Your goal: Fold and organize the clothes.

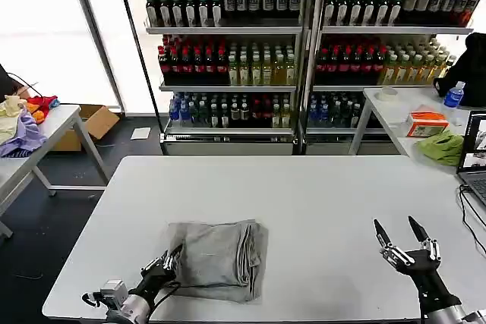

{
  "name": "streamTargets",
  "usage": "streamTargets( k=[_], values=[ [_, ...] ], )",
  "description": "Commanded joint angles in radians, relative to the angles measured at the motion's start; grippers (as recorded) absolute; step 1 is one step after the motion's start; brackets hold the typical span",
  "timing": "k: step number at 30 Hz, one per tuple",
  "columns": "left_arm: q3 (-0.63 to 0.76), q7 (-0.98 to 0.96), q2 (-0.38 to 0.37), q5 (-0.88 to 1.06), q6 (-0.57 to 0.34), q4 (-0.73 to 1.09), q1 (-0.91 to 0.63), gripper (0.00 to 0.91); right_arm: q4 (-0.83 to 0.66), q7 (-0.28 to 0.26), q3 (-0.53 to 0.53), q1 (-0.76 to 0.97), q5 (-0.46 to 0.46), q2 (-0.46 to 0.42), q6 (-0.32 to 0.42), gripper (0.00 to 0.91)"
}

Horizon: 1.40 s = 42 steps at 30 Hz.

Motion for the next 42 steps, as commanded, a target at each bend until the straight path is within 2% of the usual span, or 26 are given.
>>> streamTargets(
  k=[1,6,10,14,18,22,27,31,35,39,40,42],
  values=[
    [-0.044,-0.019,-0.028,-0.077,0.005,-0.022,0.002,0.0,0.0,0.0,0.001,0.001,0.002,-0.001,0.001,0.907],
    [-0.132,-0.018,-0.001,-0.115,0.004,-0.043,0.015,0.0,-0.005,0.001,-0.002,0.008,0.005,-0.001,0.001,0.907],
    [-0.265,-0.004,0.067,-0.176,0.01,-0.029,0.022,0.0,-0.007,0.002,0.001,0.013,0.011,-0.005,0.001,0.907],
    [-0.457,0.027,0.18,-0.234,0.036,0.023,0.017,0.0,-0.011,0.002,0.005,0.016,0.018,-0.012,0.003,0.907],
    [-0.578,0.051,0.317,-0.291,0.075,0.069,0.012,0.0,-0.018,0.003,-0.007,0.029,0.023,-0.016,0.001,0.907],
    [-0.661,0.07,0.402,-0.326,0.12,0.079,0.008,0.0,-0.017,0.004,-0.02,0.04,0.024,-0.028,0.001,0.907],
    [-0.699,0.061,0.482,-0.38,0.166,0.055,-0.009,0.0,-0.029,0.004,-0.008,0.049,0.034,-0.054,0.005,0.907],
    [-0.631,0.019,0.495,-0.423,0.169,-0.033,-0.025,0.0,-0.028,0.007,-0.004,0.053,0.053,-0.056,0.0,0.907],
    [-0.485,-0.046,0.441,-0.406,0.171,-0.145,-0.034,0.01,-0.03,0.006,-0.007,0.054,0.05,-0.047,0.002,0.907],
    [-0.232,-0.155,0.38,-0.289,0.211,-0.205,-0.143,0.0,-0.032,0.003,-0.001,0.043,0.049,-0.042,0.005,0.907],
    [-0.13,-0.207,0.36,-0.284,0.21,-0.212,-0.196,0.01,-0.035,0.003,0.001,0.04,0.048,-0.041,0.007,0.907],
    [-0.021,-0.267,0.343,-0.301,0.21,-0.214,-0.265,0.0,-0.035,0.003,0.005,0.037,0.048,-0.039,0.007,0.907]
  ],
)
